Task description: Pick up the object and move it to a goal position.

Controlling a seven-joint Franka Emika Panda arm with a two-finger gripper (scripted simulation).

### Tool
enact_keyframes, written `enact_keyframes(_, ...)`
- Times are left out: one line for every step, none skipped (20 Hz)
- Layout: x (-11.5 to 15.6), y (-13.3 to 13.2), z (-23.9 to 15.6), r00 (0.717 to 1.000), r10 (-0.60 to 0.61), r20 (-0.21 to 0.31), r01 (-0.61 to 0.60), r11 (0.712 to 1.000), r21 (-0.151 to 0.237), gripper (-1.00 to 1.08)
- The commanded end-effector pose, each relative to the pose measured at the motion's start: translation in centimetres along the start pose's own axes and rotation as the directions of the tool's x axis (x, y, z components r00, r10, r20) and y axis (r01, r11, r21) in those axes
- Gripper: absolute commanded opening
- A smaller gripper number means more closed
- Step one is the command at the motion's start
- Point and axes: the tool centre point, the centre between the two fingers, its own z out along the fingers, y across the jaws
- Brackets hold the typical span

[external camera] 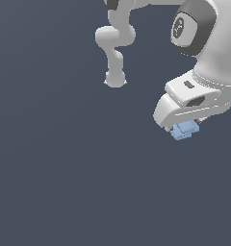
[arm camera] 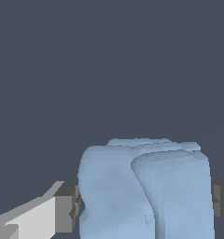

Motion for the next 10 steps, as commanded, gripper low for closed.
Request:
enact_keyframes(0.4,-0.9,-1.4,1.0,0.001,0.001,-0.001,1.0,0.0,-1.0)
enact_keyframes(0.6,-1.2,-1.8,1.0,0.001,0.001,-0.001,1.0,0.0,-1.0)
enact_keyframes(0.8,-1.5,-2.3,1.0,0.001,0.001,-0.001,1.0,0.0,-1.0)
enact_keyframes(0.9,-1.8,-2.7,1.0,0.001,0.001,-0.001,1.0,0.0,-1.0)
enact_keyframes(1.1,-2.0,-3.1,1.0,0.001,0.001,-0.001,1.0,0.0,-1.0)
enact_keyframes(1.2,-2.3,-3.5,1.0,0.001,0.001,-0.001,1.0,0.0,-1.0)
enact_keyframes(1.3,-2.5,-3.8,1.0,0.001,0.001,-0.001,1.0,0.0,-1.0)
enact_keyframes(1.4,-2.7,-4.1,1.0,0.001,0.001,-0.001,1.0,0.0,-1.0)
enact_keyframes(1.5,-2.8,-4.4,1.0,0.001,0.001,-0.001,1.0,0.0,-1.0)
enact_keyframes(1.6,-3.0,-4.6,1.0,0.001,0.001,-0.001,1.0,0.0,-1.0)
